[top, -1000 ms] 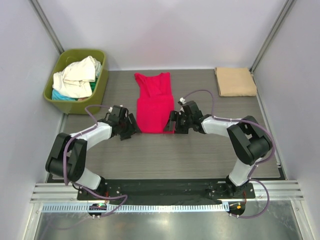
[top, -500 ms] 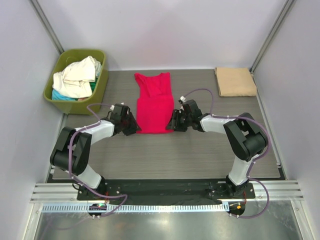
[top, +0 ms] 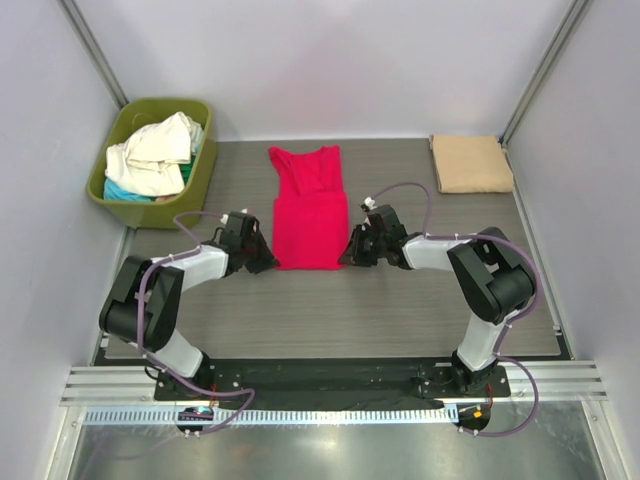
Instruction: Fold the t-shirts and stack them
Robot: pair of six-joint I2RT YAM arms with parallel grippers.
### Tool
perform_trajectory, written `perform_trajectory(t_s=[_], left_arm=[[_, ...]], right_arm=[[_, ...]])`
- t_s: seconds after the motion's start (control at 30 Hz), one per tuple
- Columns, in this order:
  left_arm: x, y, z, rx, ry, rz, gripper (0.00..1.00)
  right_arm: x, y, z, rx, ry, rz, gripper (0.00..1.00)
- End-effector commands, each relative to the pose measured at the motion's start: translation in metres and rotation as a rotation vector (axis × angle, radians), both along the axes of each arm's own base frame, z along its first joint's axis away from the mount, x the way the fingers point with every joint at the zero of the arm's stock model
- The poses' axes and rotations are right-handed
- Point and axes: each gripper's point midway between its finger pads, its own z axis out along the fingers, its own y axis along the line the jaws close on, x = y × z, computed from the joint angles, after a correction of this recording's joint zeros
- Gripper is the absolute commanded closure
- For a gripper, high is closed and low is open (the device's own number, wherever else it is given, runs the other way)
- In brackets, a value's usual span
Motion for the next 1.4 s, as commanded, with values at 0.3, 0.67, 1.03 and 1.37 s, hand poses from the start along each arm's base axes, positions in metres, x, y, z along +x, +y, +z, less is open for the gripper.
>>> perform_trajectory(t_s=[0.3,0.67,1.03,1.37], left_arm=[[-0.087,-0.015,0.023,-0.014,-0.01,-0.1,1.0],[-0.158,0.003,0.115,0.026,-0.095,-0.129,1.0],[-0.093,0.029,0.197,0.298,-0.248,-0.076,1.0],[0.02,0.041,0.199,0.22,-0.19,0.001,1.0]], right_arm=[[-0.082,-0.036,-0.011,-0.069,0.102,0.025,0.99],[-0.163,-0.052,0.093,-0.076,0.034,0.057,0.99],[-0.087,-0.047,0.161,-0.195,-0.171,0.013,0.99],[0.011,-0.055,0.159,-0.246,-0.171,-0.044,0.99]])
